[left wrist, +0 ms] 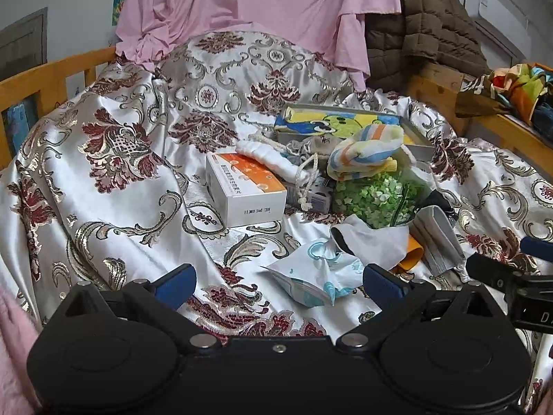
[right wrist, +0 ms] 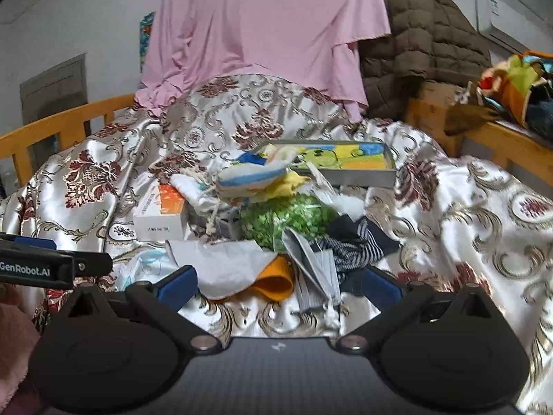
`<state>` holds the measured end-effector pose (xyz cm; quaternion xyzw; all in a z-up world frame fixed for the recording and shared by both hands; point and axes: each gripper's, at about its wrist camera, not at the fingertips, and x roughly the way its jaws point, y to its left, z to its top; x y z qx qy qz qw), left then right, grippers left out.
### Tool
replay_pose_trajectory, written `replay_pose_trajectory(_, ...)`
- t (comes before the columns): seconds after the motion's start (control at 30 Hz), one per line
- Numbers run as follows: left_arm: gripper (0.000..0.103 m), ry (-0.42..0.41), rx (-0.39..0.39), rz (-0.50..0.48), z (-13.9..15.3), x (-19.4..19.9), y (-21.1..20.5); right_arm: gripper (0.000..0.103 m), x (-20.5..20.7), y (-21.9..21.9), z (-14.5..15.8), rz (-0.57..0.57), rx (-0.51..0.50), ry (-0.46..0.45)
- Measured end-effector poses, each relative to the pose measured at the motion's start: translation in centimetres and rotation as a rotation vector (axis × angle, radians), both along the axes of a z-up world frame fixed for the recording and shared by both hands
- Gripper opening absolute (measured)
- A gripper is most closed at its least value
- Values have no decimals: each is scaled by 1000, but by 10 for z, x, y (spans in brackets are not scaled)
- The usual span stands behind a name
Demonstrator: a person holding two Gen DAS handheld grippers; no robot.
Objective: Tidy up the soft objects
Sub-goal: 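Grasp the white tissue packet with the left gripper while the right gripper grasps the grey mask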
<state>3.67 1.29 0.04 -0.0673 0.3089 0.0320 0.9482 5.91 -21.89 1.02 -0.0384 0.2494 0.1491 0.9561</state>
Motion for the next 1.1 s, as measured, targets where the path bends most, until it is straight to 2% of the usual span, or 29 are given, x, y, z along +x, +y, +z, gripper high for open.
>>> replay_pose_trajectory(0.2, 102, 65, -5, -31, -4, 23, 6, 103, 23, -1, -3, 52, -2, 11)
replay_pose_trajectory(0.37, 102, 122, 0, -125, -5, 47, 13, 103, 37, 5, -6, 182, -34, 23)
replay_pose_trajectory(0.47, 102, 153, 15, -198, -7, 63, 16, 103, 47, 17, -7, 275, -105, 34)
replay_pose_trajectory(0.63, 102, 221, -55, -302, -18, 87, 20, 102, 73, 38, -6, 415, -280, 39)
replay_pose_trajectory(0.7, 102, 222, -56, -341, -22, 92, 18, 102, 86, 42, -5, 458, -312, 69)
replay_pose_trajectory(0.8, 101, 210, 4, -412, -27, 96, 9, 100, 107, 51, -6, 527, -351, 130)
replay_pose_trajectory(0.93, 99, 219, 39, -510, -36, 100, -2, 94, 130, 64, -15, 604, -394, 230)
replay_pose_trajectory(1.1, 92, 241, 60, -557, -46, 108, -6, 90, 153, 79, -26, 683, -401, 380)
